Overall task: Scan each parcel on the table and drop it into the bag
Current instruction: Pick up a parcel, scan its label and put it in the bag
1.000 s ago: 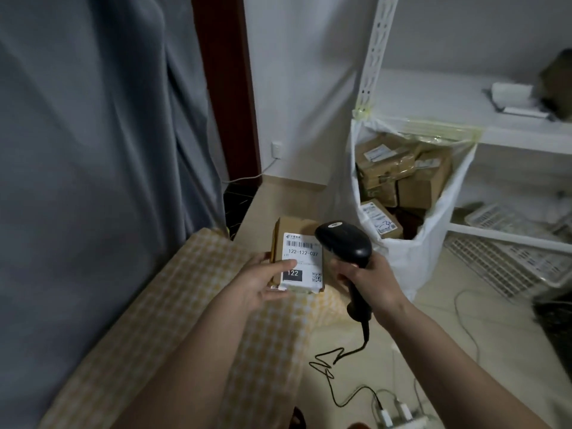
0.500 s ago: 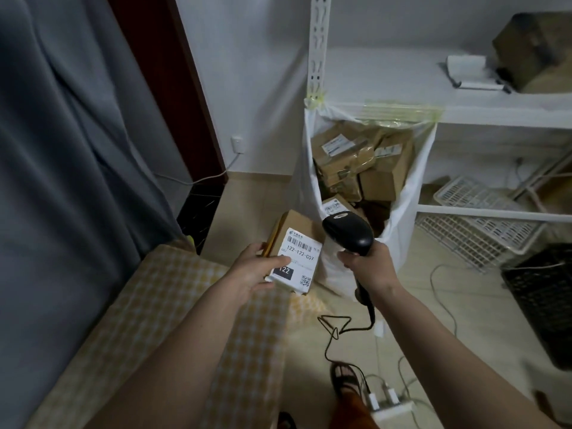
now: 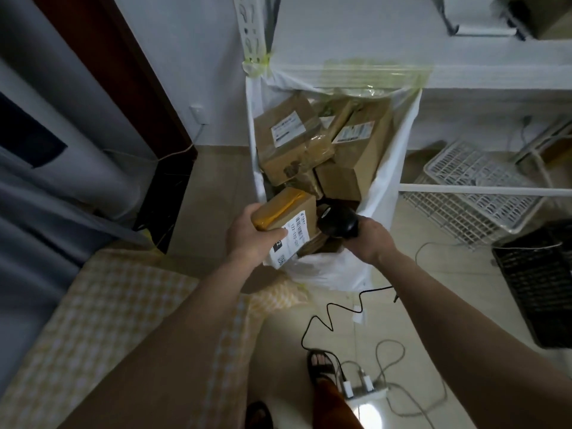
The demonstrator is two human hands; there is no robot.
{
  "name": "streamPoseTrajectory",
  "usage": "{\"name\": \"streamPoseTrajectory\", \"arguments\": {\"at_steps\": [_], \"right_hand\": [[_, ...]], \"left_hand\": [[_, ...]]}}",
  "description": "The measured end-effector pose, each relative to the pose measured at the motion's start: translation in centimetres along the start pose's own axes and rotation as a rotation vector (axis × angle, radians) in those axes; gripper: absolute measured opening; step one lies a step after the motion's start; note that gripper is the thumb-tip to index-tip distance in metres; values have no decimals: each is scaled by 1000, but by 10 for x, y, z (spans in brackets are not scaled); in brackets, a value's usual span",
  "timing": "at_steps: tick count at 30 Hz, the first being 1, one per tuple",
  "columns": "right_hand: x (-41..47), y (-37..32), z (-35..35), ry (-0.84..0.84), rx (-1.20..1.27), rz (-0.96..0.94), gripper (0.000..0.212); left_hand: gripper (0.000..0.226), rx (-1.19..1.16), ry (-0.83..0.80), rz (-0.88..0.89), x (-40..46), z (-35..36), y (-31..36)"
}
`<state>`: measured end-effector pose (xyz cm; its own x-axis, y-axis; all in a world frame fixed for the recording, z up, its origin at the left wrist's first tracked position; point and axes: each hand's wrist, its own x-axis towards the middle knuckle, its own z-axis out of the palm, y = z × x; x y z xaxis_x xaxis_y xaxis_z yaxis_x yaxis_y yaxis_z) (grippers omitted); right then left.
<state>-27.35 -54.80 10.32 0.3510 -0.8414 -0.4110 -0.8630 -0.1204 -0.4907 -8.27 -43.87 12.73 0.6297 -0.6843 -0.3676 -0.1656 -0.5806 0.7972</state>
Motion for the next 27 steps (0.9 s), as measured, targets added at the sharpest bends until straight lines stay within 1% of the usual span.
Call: {"name": "streamPoseTrajectory", "arguments": {"at_steps": [4,5,7,10,12,18,21,25,27], "right_hand": [[37,19,1,-114,-28,-105,51],[43,24,1,-154,-73,-132,52],[51,34,0,-203,-218,-192,48],[56,51,-3,-170,-414,-263,34],[54,60,-11,-139,-471,-255,31],[35,92,-35,-34,-525,-239,27],[29,102,-42,-40,-526,-219,28],[25,109,-48,-83,-523,-207,32],[21,113,-49,-87,-521,-210,32]], "left_hand": [[65,78,52,19,18,25,7],[66,89,60,17,20,29,8],[68,87,72,11,24,36,11],[70,106,69,12,25,50,21],[69,133,48,34,24,62,29],[65,270,8,177,22,104,60],[67,310,-62,262,16,125,75],[71,467,-180,386,10,148,94],[69,481,-203,406,12,156,102]]}}
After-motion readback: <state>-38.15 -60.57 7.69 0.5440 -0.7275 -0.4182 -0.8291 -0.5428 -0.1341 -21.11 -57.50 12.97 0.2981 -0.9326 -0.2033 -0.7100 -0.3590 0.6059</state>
